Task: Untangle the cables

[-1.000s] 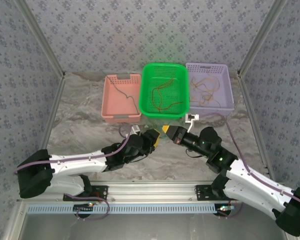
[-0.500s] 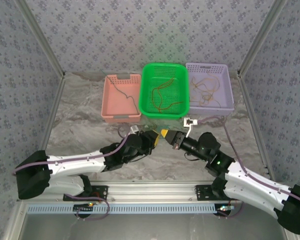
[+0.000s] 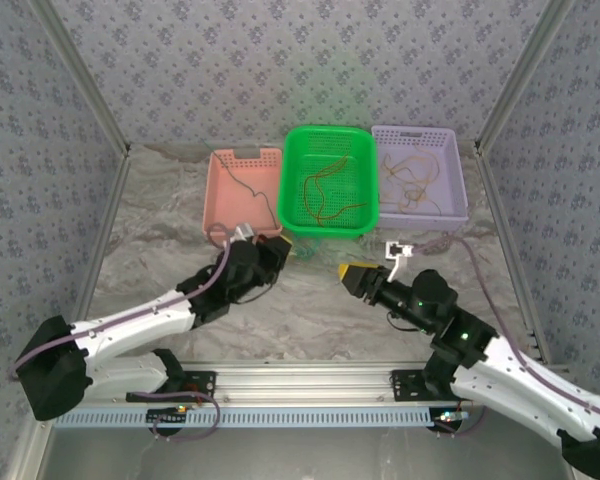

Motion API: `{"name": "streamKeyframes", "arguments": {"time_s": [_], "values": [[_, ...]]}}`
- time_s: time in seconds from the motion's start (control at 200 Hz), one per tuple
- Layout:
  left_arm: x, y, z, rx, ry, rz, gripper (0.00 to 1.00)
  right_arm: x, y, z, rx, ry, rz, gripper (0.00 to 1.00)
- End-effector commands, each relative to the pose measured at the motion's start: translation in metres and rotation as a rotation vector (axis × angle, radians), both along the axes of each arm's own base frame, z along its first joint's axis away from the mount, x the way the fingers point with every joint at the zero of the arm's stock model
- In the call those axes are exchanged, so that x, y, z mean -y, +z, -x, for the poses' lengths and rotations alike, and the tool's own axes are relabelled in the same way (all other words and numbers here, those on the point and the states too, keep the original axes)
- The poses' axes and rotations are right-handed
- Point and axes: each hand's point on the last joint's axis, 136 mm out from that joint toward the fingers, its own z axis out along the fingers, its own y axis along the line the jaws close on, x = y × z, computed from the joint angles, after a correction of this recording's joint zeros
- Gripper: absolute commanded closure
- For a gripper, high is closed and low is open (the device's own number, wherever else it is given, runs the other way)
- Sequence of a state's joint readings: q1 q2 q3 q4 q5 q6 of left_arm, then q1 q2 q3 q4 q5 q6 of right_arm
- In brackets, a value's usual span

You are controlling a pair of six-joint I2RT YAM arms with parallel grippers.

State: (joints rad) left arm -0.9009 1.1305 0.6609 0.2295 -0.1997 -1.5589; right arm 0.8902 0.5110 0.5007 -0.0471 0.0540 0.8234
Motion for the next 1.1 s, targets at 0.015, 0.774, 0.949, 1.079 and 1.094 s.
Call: {"name": "streamKeyframes", "arguments": {"time_s": [0.015,0.774,0.949,1.079,1.094], "values": [[0.01,0.036,-0.003,0.202,-0.207,-0.158,1.0,0.024,0.008,-0.002,0.098,-0.044,0.27,0.5],[0.025,0.061,0.015,0.546,-0.548,-0.572,1.0,-0.012,0.021,-0.023,0.1,0.167,0.27,0.5],[0.028,0.067,0.019,0.632,-0.528,-0.554,1.0,-0.013,0.023,-0.019,-0.041,0.061,0.008,0.51],[0.035,0.07,0.035,0.71,-0.605,-0.551,1.0,-0.007,0.044,-0.024,0.046,0.038,0.053,0.52],[0.035,0.071,0.036,0.72,-0.611,-0.548,1.0,-0.008,0.047,-0.025,0.055,0.048,0.055,0.52]]}}
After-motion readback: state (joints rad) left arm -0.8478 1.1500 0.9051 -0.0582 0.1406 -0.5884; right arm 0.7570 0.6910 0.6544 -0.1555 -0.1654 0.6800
